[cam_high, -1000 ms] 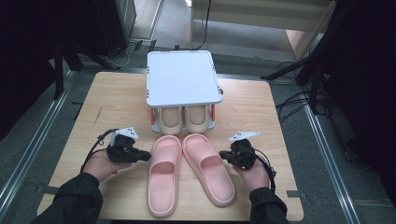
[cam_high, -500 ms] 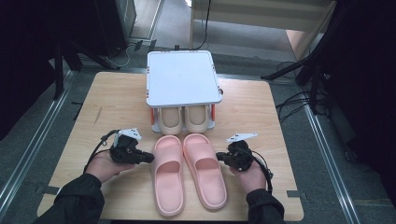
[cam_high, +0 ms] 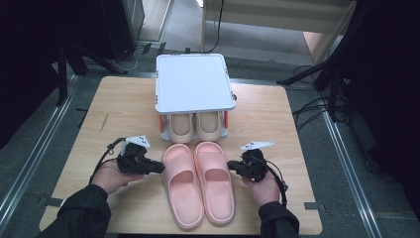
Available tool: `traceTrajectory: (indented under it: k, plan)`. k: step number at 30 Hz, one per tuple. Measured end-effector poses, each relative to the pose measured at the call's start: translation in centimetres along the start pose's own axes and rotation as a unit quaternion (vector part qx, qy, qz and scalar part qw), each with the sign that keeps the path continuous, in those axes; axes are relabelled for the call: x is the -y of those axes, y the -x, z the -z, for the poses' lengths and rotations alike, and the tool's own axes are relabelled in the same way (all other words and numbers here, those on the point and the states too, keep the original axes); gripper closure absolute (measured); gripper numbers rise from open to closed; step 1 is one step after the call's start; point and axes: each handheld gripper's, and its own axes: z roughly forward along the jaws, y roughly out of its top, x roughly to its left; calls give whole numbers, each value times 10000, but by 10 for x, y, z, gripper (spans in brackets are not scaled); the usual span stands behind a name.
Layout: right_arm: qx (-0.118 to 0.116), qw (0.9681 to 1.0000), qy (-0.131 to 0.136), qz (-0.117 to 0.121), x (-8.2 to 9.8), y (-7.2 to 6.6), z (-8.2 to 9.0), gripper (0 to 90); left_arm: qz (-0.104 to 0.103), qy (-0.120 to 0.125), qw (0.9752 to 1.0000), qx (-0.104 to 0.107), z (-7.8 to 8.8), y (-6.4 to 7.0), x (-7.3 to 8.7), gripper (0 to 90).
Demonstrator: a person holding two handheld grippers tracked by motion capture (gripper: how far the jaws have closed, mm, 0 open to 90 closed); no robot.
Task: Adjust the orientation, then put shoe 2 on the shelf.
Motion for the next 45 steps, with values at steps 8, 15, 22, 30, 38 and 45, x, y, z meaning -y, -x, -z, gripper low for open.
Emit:
traceTrajectory:
  k: [8, 15, 22, 30, 38, 45]
  plan:
    - [-138, 9987, 494, 21, -3, -7, 16, 766, 84, 244, 9997, -56, 16, -2, -4, 698]
    - [-330, 9965, 766, 55, -3, -20, 29, 672, 154, 291, 9993, -159, 26, -1, -9, 584]
    - [-397, 9944, 969, 116, 1, -38, 37, 643, 272, 373, 9989, -123, 33, -4, -14, 488]
    - [-410, 9941, 986, 179, 9, -60, 35, 588, 356, 487, 9980, -182, 39, -11, -20, 447]
    - [-256, 9961, 775, 329, 18, -80, 20, 567, 359, 506, 9979, -161, 38, -18, -28, 440]
    - [-88, 9967, 768, 261, 20, -90, 5, 543, 373, 608, 9974, -141, 42, -24, -33, 449]
